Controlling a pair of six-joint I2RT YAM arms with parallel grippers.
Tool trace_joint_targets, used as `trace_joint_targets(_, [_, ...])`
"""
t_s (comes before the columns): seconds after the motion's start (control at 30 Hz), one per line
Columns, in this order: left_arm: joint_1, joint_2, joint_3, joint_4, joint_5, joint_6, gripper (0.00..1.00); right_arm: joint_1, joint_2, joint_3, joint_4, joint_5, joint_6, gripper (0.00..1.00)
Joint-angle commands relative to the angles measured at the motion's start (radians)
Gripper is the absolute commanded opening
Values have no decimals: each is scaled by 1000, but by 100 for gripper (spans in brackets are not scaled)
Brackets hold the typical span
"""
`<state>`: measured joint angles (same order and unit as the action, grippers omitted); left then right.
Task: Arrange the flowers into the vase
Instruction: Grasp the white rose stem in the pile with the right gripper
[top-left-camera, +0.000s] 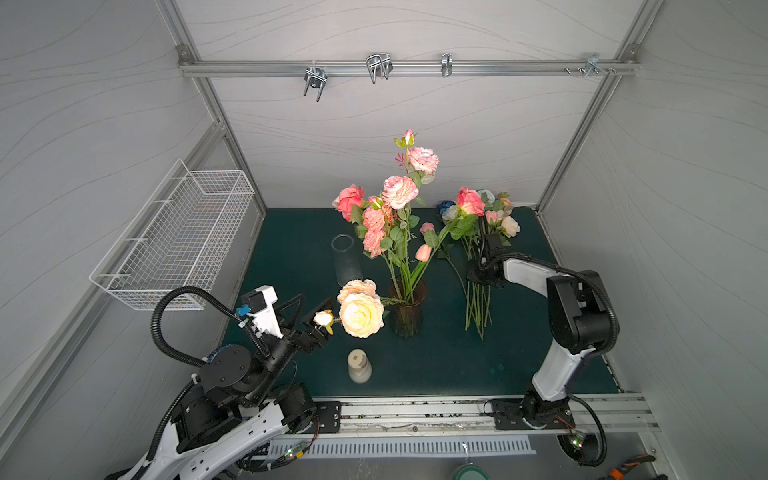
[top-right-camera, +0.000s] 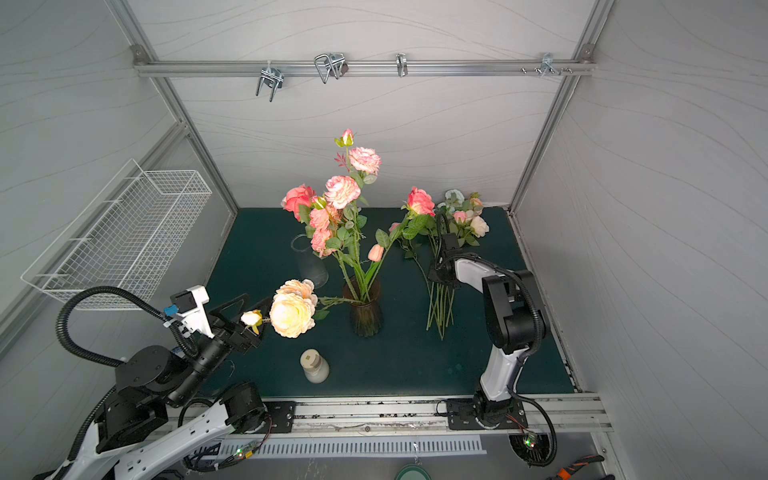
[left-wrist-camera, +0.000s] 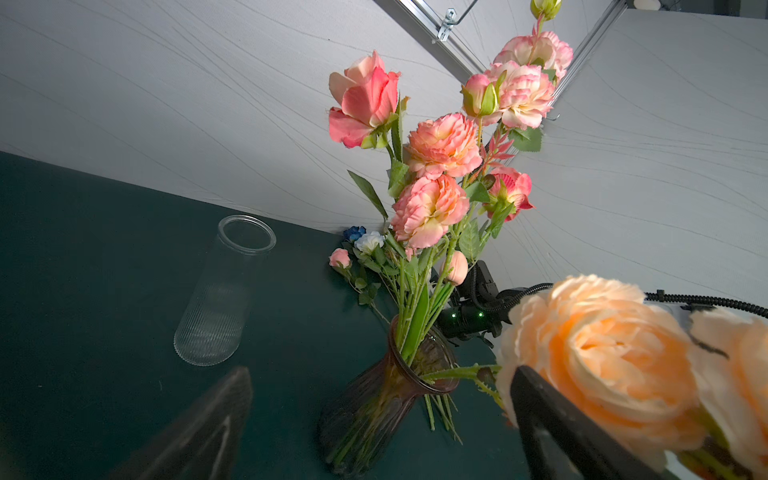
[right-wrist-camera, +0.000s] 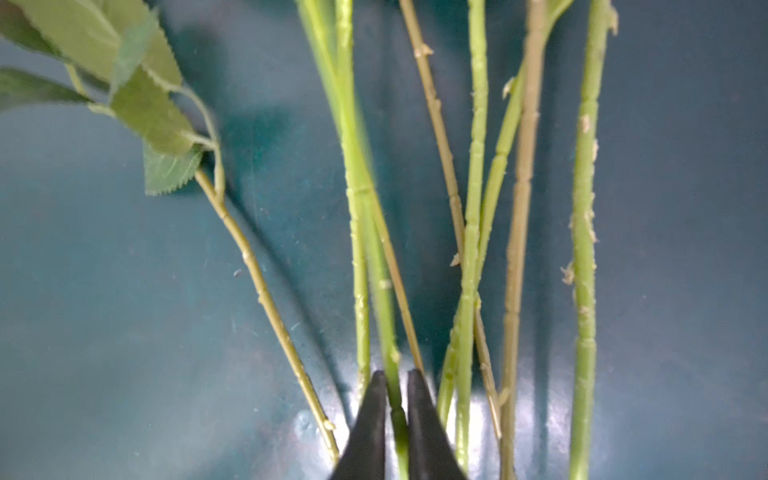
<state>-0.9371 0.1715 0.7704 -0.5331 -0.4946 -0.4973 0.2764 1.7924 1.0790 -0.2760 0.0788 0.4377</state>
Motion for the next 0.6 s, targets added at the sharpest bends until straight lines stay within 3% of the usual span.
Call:
trace_joint_targets(0.0, [-3, 0, 35, 13, -12, 8, 99, 9, -40, -6, 1, 30, 0, 3])
trace_joint_targets(0.3, [-4, 25, 53, 31, 4, 12, 99, 17, -244, -38, 3, 73, 15, 0])
trace_joint_targets(0.57, [-4, 28, 79, 39, 10, 19, 99, 18, -394, -60, -7, 178, 27, 0])
